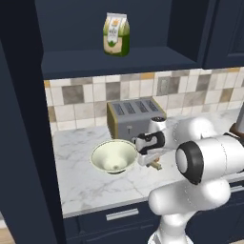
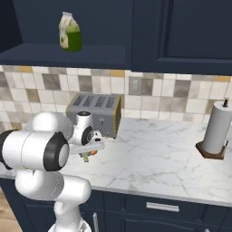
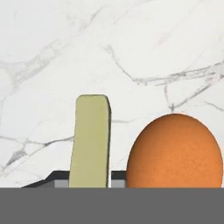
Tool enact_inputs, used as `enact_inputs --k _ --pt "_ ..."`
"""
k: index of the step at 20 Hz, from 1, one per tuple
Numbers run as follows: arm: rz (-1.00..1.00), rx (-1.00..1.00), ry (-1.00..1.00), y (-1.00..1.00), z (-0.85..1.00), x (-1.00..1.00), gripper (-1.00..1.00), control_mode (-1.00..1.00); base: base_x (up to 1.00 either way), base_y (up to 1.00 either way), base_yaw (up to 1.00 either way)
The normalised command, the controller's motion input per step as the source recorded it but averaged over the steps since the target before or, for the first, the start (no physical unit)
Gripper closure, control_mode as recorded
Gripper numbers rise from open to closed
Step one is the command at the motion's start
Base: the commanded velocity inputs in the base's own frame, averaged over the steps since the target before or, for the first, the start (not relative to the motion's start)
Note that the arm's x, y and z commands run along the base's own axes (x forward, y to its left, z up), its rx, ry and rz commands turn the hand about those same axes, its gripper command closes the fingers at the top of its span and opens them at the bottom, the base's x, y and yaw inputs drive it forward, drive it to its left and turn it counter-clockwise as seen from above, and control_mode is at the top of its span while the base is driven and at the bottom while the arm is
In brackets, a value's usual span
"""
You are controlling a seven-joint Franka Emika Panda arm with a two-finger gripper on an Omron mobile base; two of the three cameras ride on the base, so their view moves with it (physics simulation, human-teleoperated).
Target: Pick the egg and butter from the fridge and place them by the bowl for mixing.
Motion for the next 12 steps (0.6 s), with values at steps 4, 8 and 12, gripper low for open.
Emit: enact_inputs --k 4,8,12 --pt "0.0 0.0 0.02 0.0 -0.1 0.09 -1.0 -1.0 0.0 0.0 0.0" --pt "0.0 0.0 0.0 0.0 0.0 0.0 -1.0 -1.0 0.0 0.0 0.0" --pt "0.0 0.0 0.0 -0.01 0.14 0.0 -1.0 -1.0 0.0 0.0 0.0"
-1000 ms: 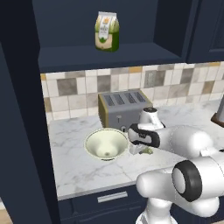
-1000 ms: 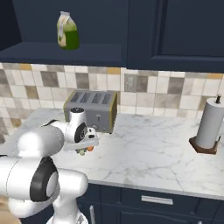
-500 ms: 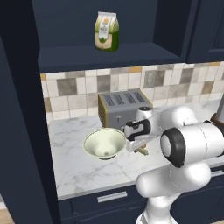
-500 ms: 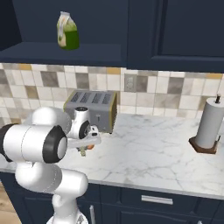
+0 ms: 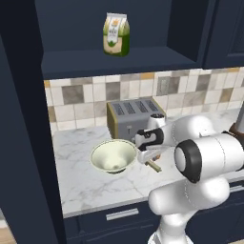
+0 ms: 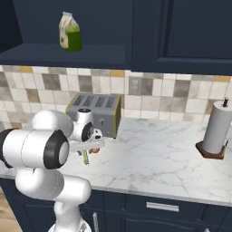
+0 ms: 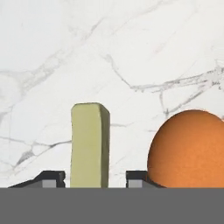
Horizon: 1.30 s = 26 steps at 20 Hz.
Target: Pick the egg and butter from the fridge and place them by the bowl for mixing.
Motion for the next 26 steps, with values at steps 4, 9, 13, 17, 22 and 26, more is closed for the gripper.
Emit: enact_inputs --k 4,9,13,17,22,26 --pt "0.0 0.0 0.0 -0.12 0.48 0.0 -1.0 -1.0 0.0 0.0 0.0" --pt "0.0 0.0 0.0 -0.14 0.63 -0.06 -1.0 -1.0 0.0 0.0 0.0" --pt "0.0 0.0 0.0 -0.04 0.68 -0.36 -1.0 -1.0 0.0 0.0 0.0" --pt "-0.02 0.0 0.0 0.0 0.66 -0.7 -1.0 -1.0 0.0 0.0 0.0" --pt "-0.1 0.0 0.0 0.0 0.55 -0.98 -1.0 -1.0 0.0 0.0 0.0" --pt "-0.16 0.02 0.0 -0.21 0.49 -1.0 -1.0 -1.0 0.0 0.0 0.0"
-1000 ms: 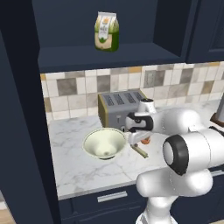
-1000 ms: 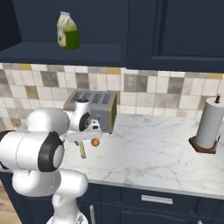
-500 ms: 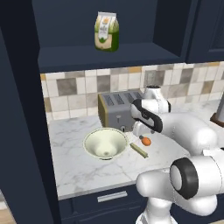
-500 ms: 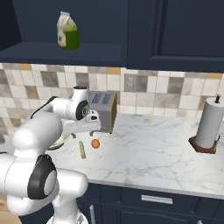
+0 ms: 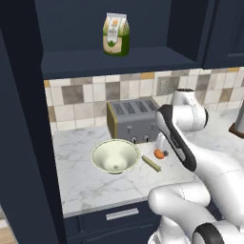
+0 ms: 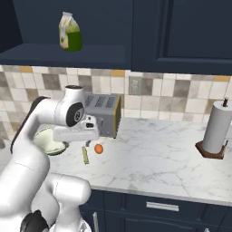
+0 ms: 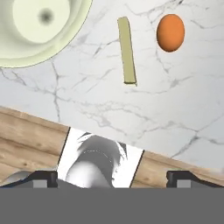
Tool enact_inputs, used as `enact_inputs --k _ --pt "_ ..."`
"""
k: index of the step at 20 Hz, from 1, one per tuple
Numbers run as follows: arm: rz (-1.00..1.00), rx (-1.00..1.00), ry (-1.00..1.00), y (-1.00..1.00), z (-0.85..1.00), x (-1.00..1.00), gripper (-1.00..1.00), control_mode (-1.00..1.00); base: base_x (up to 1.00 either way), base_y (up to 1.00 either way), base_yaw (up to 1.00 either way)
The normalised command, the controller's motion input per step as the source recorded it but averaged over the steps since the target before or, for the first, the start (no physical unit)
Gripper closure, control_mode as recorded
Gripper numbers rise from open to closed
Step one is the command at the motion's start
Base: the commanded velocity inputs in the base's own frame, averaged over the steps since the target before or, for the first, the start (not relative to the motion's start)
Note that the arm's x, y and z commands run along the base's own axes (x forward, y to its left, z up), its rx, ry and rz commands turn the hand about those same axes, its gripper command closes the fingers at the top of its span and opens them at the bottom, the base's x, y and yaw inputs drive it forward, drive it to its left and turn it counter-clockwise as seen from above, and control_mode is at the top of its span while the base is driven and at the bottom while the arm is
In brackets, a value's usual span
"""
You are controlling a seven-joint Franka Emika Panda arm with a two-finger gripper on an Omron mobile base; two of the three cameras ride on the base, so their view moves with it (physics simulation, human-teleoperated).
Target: Pick the egg and butter from the fridge and place them by the bowl for mixing.
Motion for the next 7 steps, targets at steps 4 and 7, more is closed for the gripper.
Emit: enact_inputs --k 4,7 --pt "-0.16 0.01 -0.02 -0.21 0.61 -1.0 -1.0 -1.0 0.0 0.0 0.0" --pt "-0.2 0.0 -0.05 -0.11 0.64 -1.0 -1.0 -1.0 0.0 0.0 0.0"
